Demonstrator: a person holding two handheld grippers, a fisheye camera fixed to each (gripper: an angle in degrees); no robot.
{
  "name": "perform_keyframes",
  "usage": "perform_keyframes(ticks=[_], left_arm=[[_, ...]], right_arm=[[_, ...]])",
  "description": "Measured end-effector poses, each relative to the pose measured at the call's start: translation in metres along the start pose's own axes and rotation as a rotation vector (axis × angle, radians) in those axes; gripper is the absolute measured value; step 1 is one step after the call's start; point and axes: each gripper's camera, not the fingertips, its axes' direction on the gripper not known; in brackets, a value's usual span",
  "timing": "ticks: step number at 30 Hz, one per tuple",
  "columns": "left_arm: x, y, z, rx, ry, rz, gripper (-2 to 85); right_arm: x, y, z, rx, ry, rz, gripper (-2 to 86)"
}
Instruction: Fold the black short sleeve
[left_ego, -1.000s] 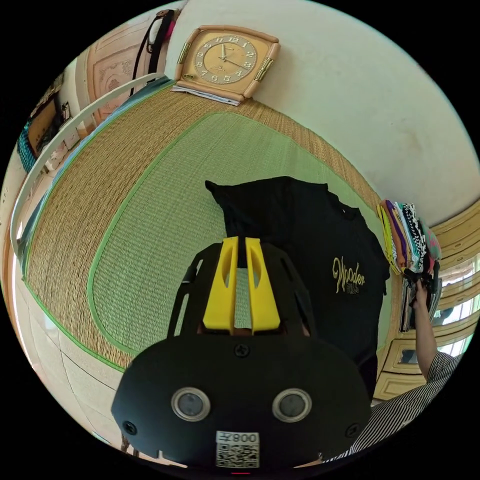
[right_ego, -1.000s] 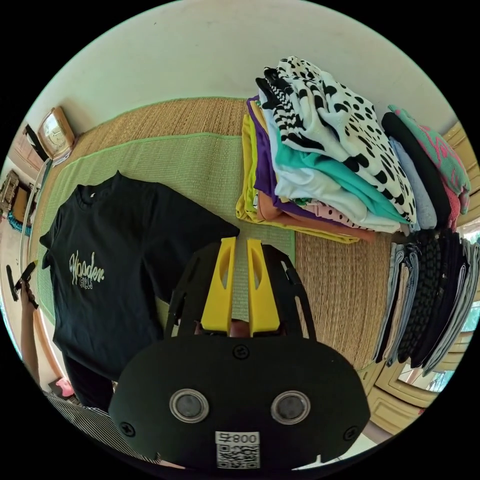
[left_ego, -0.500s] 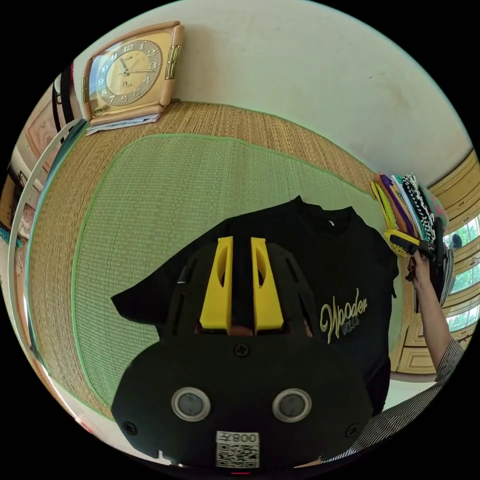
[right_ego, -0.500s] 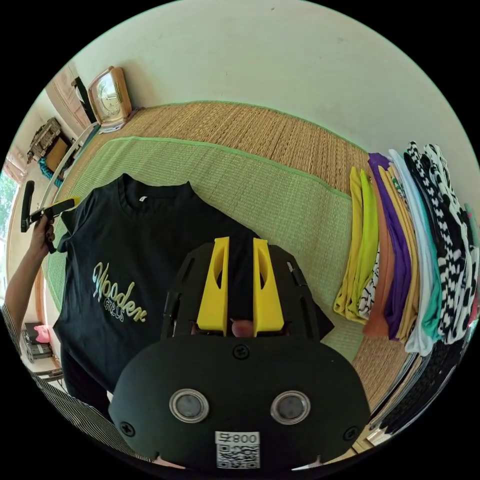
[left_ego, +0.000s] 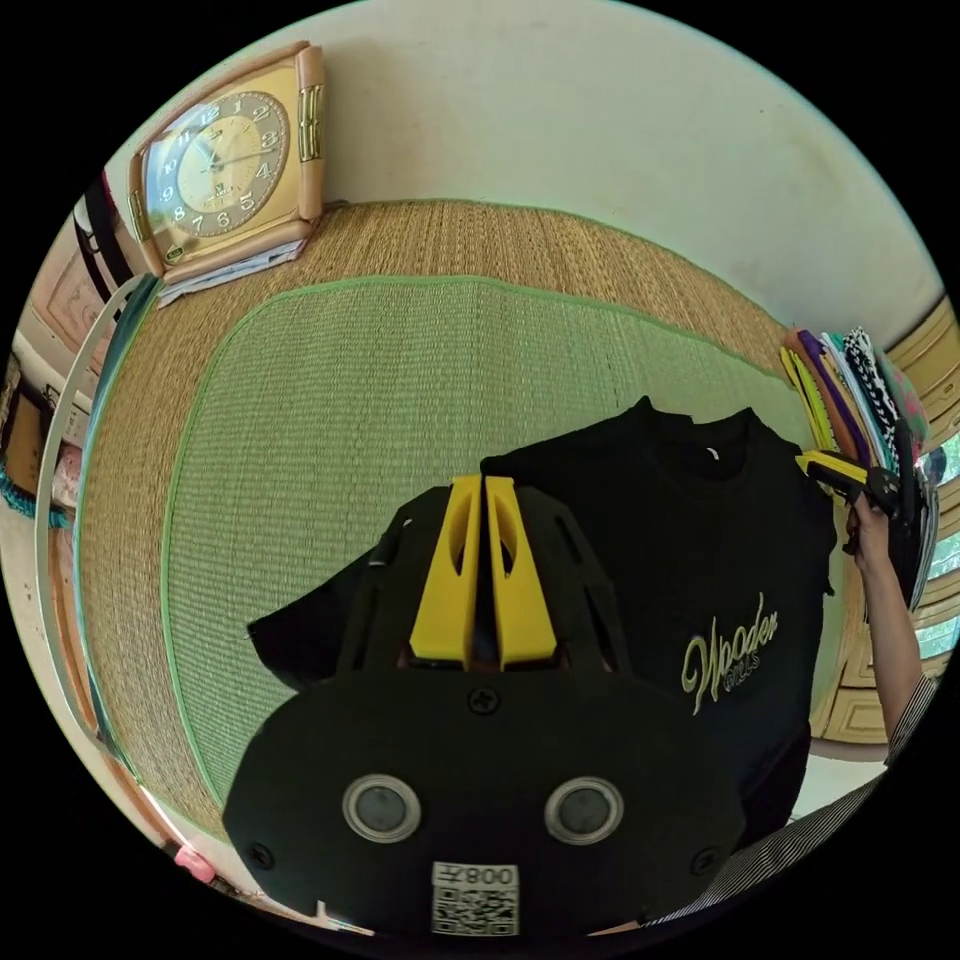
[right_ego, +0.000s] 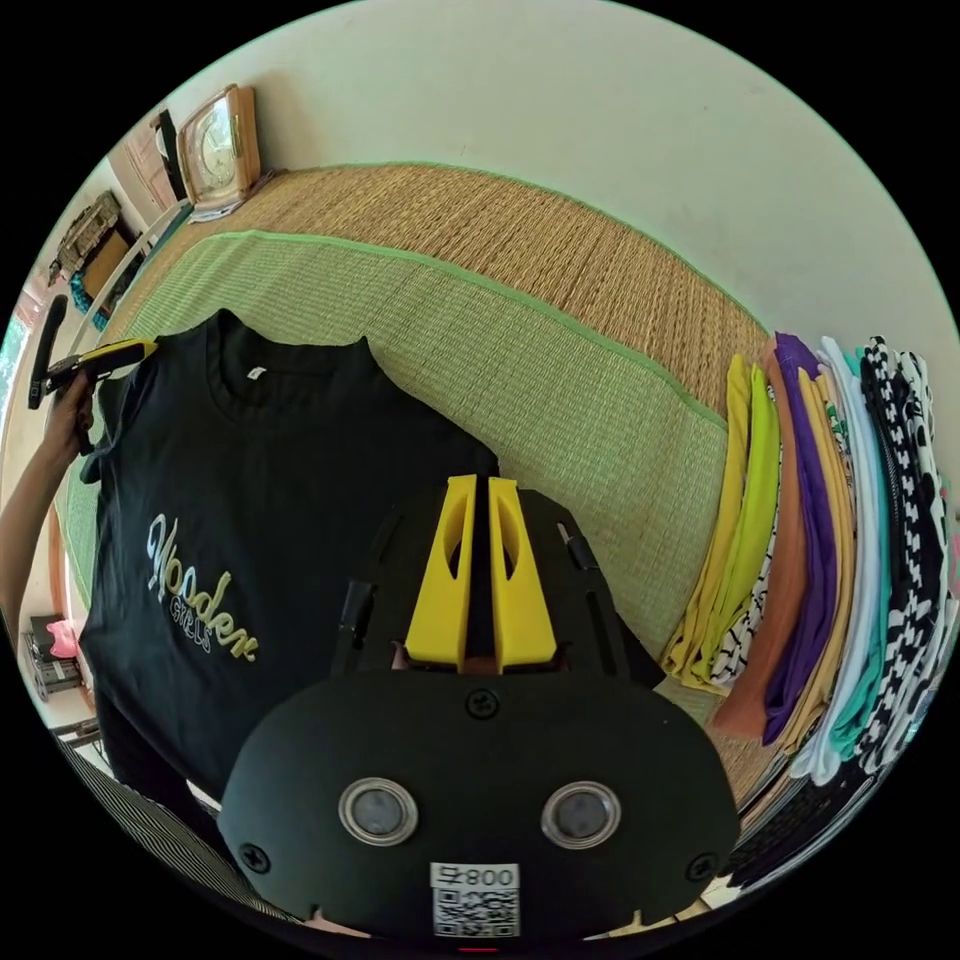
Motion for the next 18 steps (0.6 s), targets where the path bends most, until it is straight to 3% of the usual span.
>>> perform_keyframes(ticks=[11, 15, 18], left_arm=[[-0.016, -0.002, -0.019, 0.071, -0.012, -0.034, 3.1], [-0.045, 0.051, -0.035, 0.104, 0.165, -0.085, 5.3], [-0.062, 0.104, -0.037, 0.069, 0.178, -0.143, 6.1]], right_arm=[[0.05, -0.021, -0.015, 0.005, -0.033, 0.124, 5.5], [0.069, 0.037, -0.045, 0.102, -0.054, 0.161, 5.9], [0.077, 0.096, -0.056, 0.101, -0.064, 0.181, 5.9]])
